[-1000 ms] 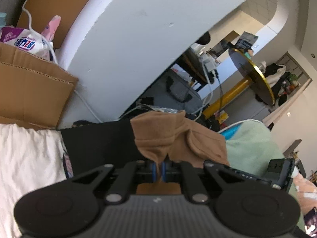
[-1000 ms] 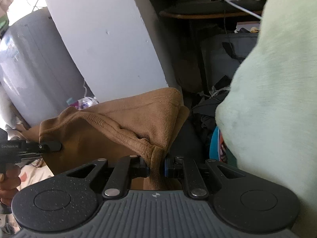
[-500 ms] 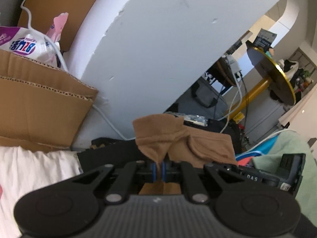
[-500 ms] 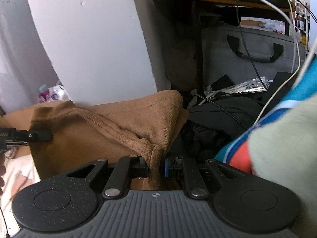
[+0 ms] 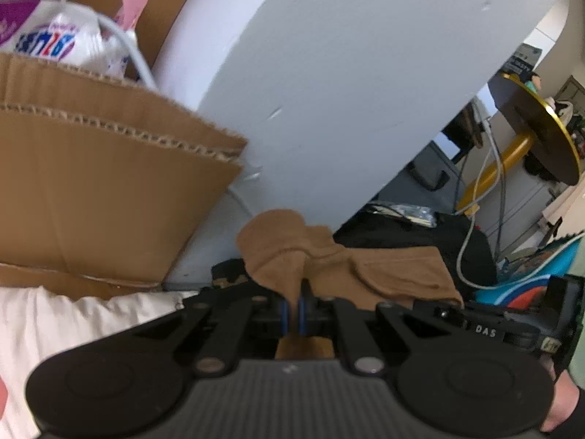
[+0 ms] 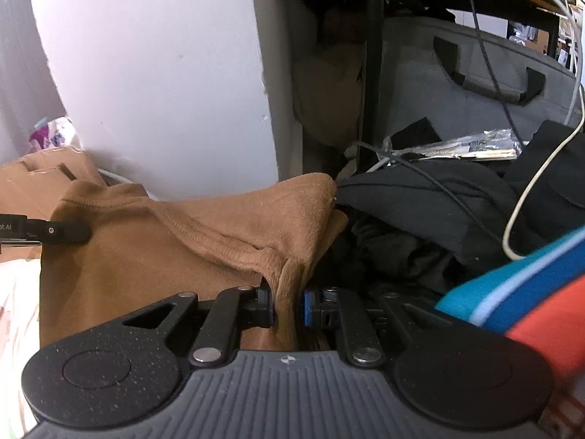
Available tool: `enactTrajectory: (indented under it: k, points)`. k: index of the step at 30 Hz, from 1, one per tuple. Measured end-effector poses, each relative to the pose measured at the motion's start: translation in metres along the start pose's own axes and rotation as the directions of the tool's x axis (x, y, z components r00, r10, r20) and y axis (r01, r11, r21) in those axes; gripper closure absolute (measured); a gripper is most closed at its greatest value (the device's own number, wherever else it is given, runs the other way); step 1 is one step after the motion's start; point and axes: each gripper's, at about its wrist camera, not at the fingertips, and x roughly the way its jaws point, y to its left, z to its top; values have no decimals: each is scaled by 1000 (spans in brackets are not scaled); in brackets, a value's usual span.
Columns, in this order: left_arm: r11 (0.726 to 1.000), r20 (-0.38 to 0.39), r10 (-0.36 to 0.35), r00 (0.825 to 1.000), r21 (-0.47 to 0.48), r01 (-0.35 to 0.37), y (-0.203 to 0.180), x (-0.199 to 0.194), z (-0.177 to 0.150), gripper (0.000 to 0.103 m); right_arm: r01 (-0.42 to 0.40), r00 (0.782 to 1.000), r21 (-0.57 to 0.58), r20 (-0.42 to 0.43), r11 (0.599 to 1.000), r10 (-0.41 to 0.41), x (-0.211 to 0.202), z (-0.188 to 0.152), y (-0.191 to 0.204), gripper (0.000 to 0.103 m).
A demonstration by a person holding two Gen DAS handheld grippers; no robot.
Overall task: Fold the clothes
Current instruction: 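Lift the folded brown shirt with both tools and carry it toward the shelf, then lower the folded shirt onto the clothes stack and open both tools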
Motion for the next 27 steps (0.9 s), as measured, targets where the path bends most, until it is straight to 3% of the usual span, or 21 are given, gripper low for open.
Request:
enactTrajectory:
  k: [4,6,8,10,17,24,27]
  points:
    - [1000,-11,15,1000,-11,-15,15,16,-6,96,33,999,-29,1,999,-33,20,-7,2,85]
    - [999,-18,21,1000,-25,-21,22,22,-10,96,57,998,-52,2,997,-56,27,-9,4,80]
    - [998,-25,21,999,-52,-22,29,26,-13,94,80,997,-82,-3,993,-80,33,-10,5,68]
    - [998,-29,29,999,-61,-31,31,25,-14,88,84,996,-93,-11,992,-85,34,-9,5,66]
    - [998,-23,61,998,-9,-61,25,-3,-11,67,119,993,-42,22,992,-118,8,-6,4,63]
    - [997,11,65,998,39,-66,14,-35,-12,67,149,981,-70,137,986,-138,-29,-9,19,63]
    - [998,22,41,999,45,-41,4,-42,-16,67,123,983,-70,148,990,-111,-32,-8,23,66]
